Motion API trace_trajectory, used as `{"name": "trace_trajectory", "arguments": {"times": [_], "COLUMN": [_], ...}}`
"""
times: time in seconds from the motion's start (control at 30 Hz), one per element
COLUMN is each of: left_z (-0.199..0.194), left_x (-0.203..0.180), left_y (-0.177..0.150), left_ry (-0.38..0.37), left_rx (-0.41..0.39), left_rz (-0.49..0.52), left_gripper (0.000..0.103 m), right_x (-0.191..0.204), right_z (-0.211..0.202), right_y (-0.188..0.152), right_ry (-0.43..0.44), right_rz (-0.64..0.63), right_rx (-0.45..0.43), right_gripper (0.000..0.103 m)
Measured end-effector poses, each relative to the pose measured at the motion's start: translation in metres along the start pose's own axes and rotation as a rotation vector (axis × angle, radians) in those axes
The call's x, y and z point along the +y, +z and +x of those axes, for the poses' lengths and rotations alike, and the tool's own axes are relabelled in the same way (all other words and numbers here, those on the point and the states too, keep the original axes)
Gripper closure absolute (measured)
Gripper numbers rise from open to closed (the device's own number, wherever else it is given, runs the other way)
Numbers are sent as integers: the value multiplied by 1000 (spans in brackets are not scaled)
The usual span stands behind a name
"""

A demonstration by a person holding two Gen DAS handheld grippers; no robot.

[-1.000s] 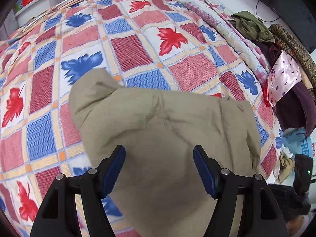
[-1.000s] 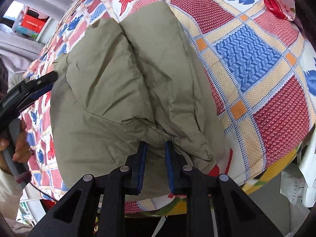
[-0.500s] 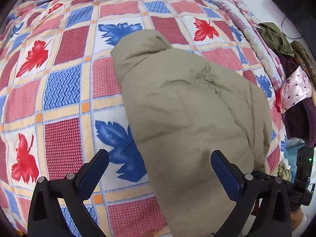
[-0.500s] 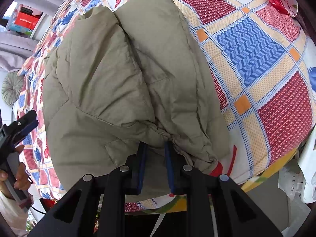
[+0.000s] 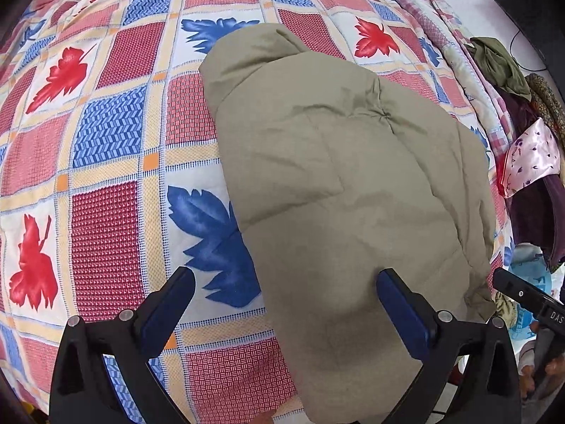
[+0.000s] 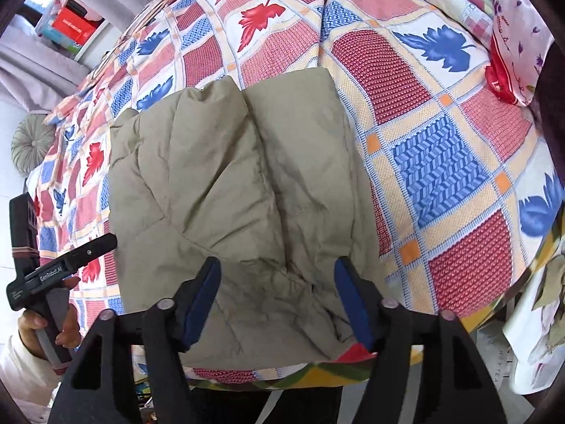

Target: Fold large clothes

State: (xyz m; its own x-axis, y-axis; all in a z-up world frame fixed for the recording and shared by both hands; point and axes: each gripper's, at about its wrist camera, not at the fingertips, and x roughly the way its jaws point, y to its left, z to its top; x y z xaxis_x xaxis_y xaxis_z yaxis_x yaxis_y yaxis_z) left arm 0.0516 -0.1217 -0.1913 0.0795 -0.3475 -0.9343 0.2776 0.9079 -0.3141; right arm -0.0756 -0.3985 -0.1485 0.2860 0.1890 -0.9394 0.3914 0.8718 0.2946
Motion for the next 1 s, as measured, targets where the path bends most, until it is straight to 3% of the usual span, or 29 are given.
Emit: {"name": "trace_trajectory", "arguments": {"times": [0.23,0.47,0.6,0.8,0.9,1.0], "left_z": [4,11,15,29,35,43], "left_x": [11,24,22,26,30,32], "left_y": [-3,-8,-7,1,5,9], "left_ry": [-13,-218,-268,-403,-441,-465], "left_rx": [-3,38,28,37,34,38], "left_rz": [-26,-116,-124,-180,-197,-199], "left_gripper": [0,0,0,0,0,0], "right_x": [-17,-40,-48,-64,-72,-80], "right_z": [9,14,23,51,61,76], "right_y": [8,16,27,47,58,66], "right_ry": [22,95,99,207,231,313], "right_rz": [24,63,70,118,121,147], "right_rx": [8,17,17,77,73,92], "right_gripper": [21,18,17,16,16,16]}}
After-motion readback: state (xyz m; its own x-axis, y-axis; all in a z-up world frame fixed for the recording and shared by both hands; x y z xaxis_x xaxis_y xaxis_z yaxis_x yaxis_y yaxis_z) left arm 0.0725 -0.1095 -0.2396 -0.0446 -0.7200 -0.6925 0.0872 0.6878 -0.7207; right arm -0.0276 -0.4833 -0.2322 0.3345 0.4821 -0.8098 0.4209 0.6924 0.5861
